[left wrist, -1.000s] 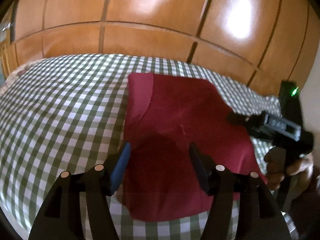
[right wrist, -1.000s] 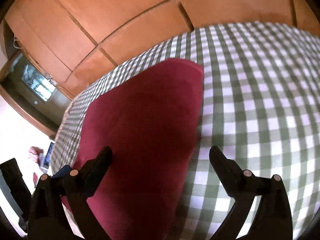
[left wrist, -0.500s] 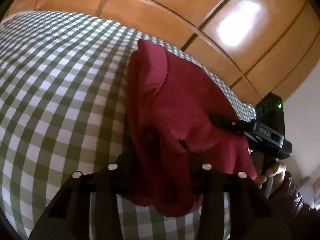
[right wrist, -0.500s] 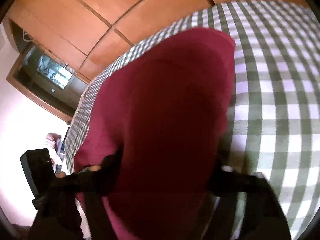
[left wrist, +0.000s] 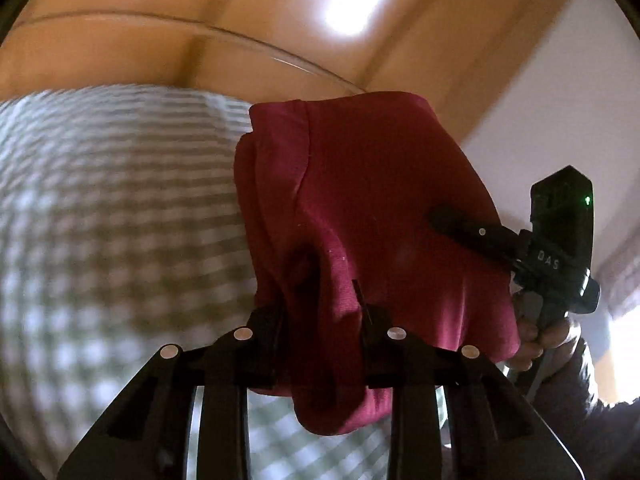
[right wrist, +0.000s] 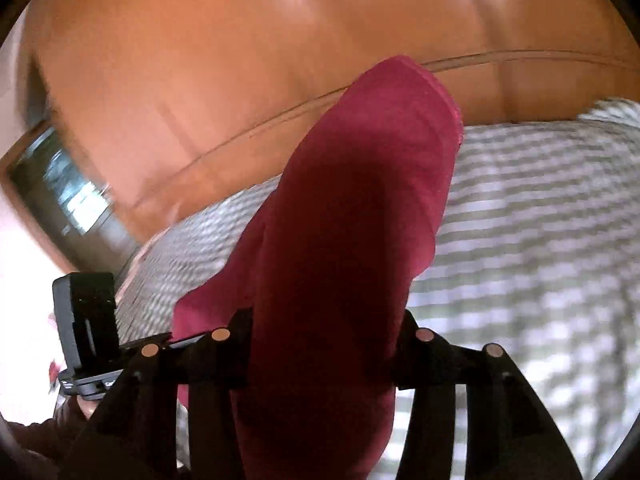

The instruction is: Fold small clothes

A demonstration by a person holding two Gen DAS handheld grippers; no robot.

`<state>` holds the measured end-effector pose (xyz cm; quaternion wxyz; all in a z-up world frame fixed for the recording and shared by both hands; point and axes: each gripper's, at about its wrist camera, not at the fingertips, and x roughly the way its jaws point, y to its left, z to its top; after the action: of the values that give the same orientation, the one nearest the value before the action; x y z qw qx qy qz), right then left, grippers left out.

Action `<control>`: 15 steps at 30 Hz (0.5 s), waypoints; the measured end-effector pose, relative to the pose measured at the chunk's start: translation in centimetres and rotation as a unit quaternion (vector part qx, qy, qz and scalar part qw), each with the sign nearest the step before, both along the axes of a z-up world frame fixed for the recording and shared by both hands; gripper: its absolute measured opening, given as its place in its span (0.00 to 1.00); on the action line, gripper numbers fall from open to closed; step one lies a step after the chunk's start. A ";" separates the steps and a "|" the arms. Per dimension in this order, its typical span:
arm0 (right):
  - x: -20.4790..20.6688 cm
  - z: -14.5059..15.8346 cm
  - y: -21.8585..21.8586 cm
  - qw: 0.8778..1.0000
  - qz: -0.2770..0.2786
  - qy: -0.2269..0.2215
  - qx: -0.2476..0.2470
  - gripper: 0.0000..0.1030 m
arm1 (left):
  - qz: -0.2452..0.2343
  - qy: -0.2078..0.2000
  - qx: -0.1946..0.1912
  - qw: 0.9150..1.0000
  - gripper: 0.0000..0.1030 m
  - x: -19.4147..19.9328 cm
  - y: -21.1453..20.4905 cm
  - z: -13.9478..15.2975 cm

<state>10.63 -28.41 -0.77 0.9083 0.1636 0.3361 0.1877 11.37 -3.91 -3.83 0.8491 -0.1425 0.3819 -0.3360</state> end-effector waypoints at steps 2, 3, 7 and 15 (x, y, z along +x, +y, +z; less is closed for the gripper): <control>-0.6 -0.5 -3.4 0.999 -0.041 0.008 -0.005 0.45 | -0.033 -0.005 0.018 0.999 0.27 1.3 -4.4 0.2; -0.7 -1.1 -5.2 0.998 -0.065 0.017 -0.011 0.46 | -0.045 -0.002 0.029 0.999 0.27 2.0 -6.7 0.1; -0.3 -5.2 -9.8 0.987 -0.134 0.087 -0.020 0.59 | -0.069 0.008 0.104 0.992 0.27 3.9 -13.6 -2.0; -6.5 -1.3 -9.3 0.984 -0.169 0.006 -0.063 0.54 | -0.066 -0.063 0.152 0.984 0.27 2.9 -15.5 -0.6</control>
<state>4.16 -37.75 -2.05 0.9332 0.1621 0.3205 0.0089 14.28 -19.46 -4.42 0.8590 0.0349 0.3832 -0.3376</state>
